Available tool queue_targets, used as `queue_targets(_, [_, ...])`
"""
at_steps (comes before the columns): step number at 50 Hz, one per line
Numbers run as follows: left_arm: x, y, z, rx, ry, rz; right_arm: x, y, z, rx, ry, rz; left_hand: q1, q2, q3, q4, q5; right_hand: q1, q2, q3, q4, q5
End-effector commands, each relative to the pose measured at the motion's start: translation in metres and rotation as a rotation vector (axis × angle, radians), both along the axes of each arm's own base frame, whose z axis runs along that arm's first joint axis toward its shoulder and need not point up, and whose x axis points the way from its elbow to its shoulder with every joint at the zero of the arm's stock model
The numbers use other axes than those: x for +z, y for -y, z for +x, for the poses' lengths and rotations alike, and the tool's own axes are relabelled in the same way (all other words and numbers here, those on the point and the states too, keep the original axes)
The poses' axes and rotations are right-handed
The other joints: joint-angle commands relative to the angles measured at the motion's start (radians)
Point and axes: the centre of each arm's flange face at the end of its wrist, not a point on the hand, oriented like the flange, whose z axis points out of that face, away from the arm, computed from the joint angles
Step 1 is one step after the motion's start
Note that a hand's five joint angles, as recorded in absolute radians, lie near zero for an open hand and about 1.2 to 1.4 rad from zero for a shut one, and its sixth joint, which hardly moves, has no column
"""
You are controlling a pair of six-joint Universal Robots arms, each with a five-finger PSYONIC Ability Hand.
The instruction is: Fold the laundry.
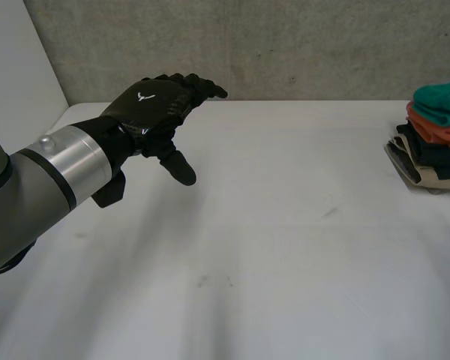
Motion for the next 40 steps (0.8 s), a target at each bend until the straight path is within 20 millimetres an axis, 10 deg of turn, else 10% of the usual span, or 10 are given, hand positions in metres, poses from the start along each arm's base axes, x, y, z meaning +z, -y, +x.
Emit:
queue_targets(1, [-0.001, 0.0, -0.001, 0.0, -0.012, 0.015, -0.006, -0.008, 0.004, 0.051, -0.008, 0.04, 0.058, 0.054, 0.056, 0.056, 0.057, 0.466, 0.223, 0.242, 0.208, 0.234])
queue_targets(10, [-0.001, 0.001, -0.001, 0.0, -0.015, 0.01, -0.022, -0.013, -0.019, -0.003, 0.029, 0.114, 0.058, 0.054, 0.056, 0.056, 0.057, 0.466, 0.223, 0.242, 0.208, 0.234])
queue_targets(14, [-0.001, 0.001, -0.001, -0.002, -0.016, 0.009, -0.015, -0.017, -0.024, -0.066, 0.066, 0.147, 0.058, 0.054, 0.056, 0.056, 0.057, -0.756, -0.999, -0.98, -1.014, -0.988])
queue_targets(30, [0.005, -0.005, -0.003, -0.012, -0.035, 0.003, 0.088, -0.062, -0.02, -0.223, 0.093, 0.098, 0.058, 0.054, 0.056, 0.056, 0.057, -0.756, -0.999, -0.98, -1.014, -0.988])
queue_targets(40, [0.007, -0.006, -0.003, -0.015, -0.039, -0.002, 0.158, -0.085, -0.07, -0.684, -0.103, -0.088, 0.058, 0.054, 0.056, 0.056, 0.057, -0.756, -0.999, -0.98, -1.014, -0.988])
